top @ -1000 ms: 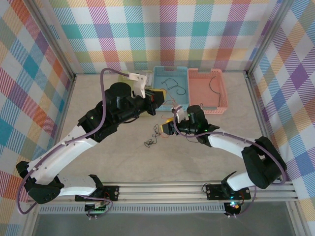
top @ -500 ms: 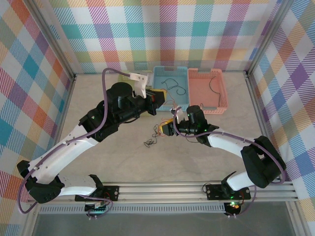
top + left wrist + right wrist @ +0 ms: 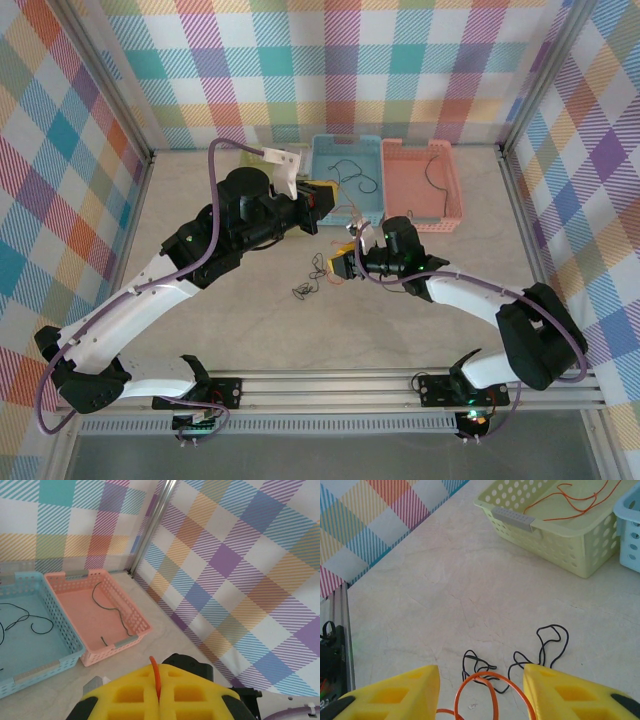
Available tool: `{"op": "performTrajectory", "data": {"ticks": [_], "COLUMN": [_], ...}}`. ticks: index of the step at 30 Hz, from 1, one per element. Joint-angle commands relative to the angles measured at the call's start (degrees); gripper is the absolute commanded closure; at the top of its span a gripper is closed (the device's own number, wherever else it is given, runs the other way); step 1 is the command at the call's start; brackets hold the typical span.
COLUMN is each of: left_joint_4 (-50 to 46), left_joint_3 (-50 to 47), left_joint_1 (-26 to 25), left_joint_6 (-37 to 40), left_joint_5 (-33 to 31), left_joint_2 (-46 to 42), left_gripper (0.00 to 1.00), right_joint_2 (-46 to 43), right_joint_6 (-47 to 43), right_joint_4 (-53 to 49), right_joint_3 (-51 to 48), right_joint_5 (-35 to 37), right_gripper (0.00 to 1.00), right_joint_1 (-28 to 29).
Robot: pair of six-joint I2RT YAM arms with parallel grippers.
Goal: Untangle the cables
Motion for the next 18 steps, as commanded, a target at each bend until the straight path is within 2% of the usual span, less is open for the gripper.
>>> {"op": "performTrajectory", "data": {"ticks": [1, 3, 6, 8, 16, 18], "left_joint_4": [1.87, 1.79, 1.43, 1.33, 1.33, 1.25], "left_joint_3": [0.86, 0.83, 0.89, 0.83, 0.76, 0.84], "left_joint_1": [-0.21, -0.17, -0.17, -0.24, -0.18, -0.17], "left_joint_6": [1.54, 1.78, 2.16, 2.3, 2.32, 2.44], "left_joint_5": [-1.1, -1.02, -1.64, -1.89, -1.82, -1.89], "left_joint_2": [-0.96, -0.94, -1.12, -1.19, -1.66, -1.62], "left_gripper": [1.0, 1.0, 1.0, 1.0, 1.0, 1.0], "right_joint_2": [-2.57, -3.2, -3.7, -3.48, -2.36, -2.44], "right_joint_6": [-2.31, -2.74, -4.46, -5.2, -6.08, -6.62], "right_joint_4": [-1.28, -1.48, -2.1, -2.32, -3.22, -3.65], "right_joint_3": [-1.39, -1.63, -1.87, -1.79, -0.99, -0.99], "right_joint_5": [-0.43, -0.23, -1.12, -1.79, -2.92, -3.13], "right_gripper": [0.52, 0.51, 0.44, 0.44, 0.63, 0.65], "right_joint_1": [-0.03, -0.04, -0.11, -0.12, -0.11, -0.17]}}
